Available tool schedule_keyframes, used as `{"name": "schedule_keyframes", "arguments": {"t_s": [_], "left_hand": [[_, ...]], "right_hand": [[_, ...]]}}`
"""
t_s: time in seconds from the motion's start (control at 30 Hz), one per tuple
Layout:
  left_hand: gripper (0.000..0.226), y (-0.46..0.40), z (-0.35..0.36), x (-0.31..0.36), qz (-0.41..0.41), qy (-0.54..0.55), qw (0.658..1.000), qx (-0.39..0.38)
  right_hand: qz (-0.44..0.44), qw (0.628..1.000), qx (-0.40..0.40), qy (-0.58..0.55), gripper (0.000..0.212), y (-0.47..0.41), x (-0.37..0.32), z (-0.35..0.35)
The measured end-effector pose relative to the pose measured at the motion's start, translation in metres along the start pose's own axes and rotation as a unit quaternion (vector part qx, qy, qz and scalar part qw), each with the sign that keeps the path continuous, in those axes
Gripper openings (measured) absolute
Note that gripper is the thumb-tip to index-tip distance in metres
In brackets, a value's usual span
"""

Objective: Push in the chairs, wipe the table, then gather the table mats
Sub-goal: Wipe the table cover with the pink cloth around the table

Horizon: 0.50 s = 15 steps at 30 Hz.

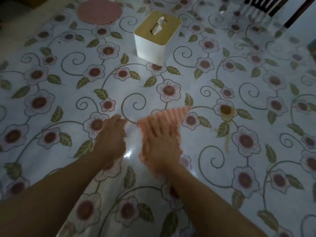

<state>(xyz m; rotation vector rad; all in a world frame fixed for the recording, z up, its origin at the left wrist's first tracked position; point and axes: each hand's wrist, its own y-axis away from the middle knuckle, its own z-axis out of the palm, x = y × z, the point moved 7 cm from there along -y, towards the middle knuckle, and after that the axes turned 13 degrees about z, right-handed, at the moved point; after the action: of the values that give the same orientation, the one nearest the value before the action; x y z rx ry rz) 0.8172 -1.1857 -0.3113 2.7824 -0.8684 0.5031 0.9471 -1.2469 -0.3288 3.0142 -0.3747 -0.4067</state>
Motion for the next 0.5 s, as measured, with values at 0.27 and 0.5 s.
{"name": "schedule_keyframes", "arguments": {"t_s": [0.27, 0.5], "left_hand": [[0.05, 0.057, 0.01, 0.027, 0.002, -0.036, 0.995, -0.095], [0.051, 0.087, 0.019, 0.043, 0.059, -0.112, 0.975, -0.184]], "right_hand": [[-0.092, 0.995, -0.031, 0.034, 0.061, 0.105, 0.015, 0.022], [-0.084, 0.992, -0.048, 0.083, 0.071, 0.161, -0.015, 0.036]]}}
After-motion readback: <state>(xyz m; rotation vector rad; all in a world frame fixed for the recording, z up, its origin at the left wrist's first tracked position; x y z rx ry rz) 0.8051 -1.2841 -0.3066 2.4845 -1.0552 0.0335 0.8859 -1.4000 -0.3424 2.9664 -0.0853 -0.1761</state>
